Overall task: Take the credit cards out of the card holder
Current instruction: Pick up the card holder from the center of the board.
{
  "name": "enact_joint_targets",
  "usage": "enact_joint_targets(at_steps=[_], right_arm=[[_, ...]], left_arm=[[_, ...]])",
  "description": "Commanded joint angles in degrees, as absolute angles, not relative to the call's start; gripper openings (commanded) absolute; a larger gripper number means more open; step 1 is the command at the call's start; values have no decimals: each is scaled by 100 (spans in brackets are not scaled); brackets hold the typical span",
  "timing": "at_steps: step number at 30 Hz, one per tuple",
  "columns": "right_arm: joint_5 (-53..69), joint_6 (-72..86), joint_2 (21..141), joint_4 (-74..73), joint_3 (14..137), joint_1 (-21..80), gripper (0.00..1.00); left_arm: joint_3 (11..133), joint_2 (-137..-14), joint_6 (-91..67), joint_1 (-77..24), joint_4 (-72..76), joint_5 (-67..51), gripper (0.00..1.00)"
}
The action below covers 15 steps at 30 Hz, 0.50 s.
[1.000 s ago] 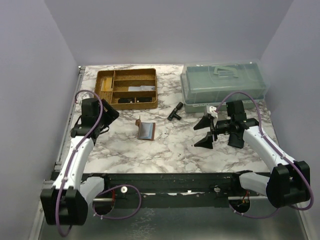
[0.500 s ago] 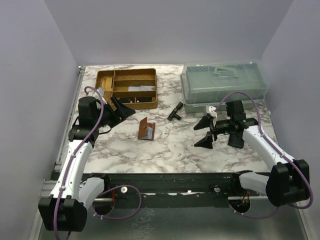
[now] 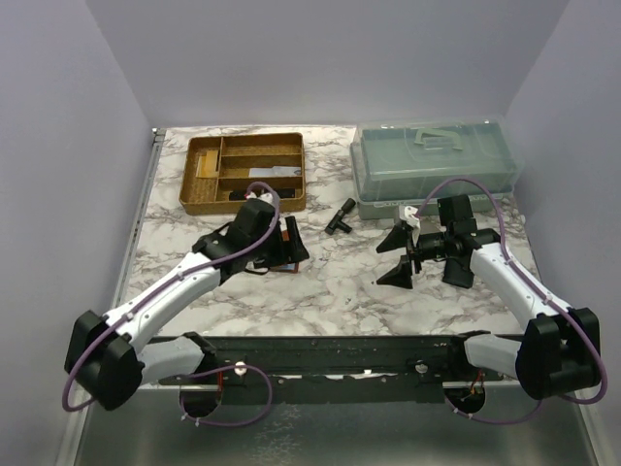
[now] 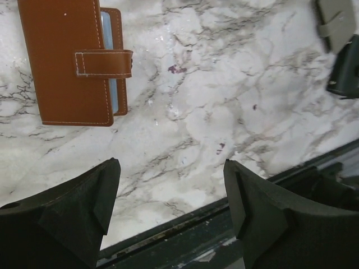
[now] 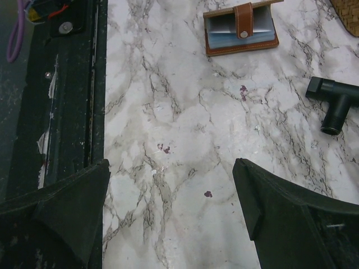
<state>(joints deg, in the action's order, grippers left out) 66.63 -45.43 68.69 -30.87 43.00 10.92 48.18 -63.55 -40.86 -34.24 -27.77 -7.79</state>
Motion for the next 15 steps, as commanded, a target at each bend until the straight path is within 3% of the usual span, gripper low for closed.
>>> enact_joint_targets(at_steps=[1,5,15], right_arm=[[6549,-4579,6908,-3020,4247,1116,100],[6523,-4587,6912,-3023,4245,1116,100],[6539,-4605,6923,-3059,4265,1116,100]], left_arm=[[5264,-7048,-3907,-4103,-3049,804,81],[5499,-7657,-3799,-4366,-3466,2010,82],[5676,-8778,-3451,-4421,-3400,2761,79]])
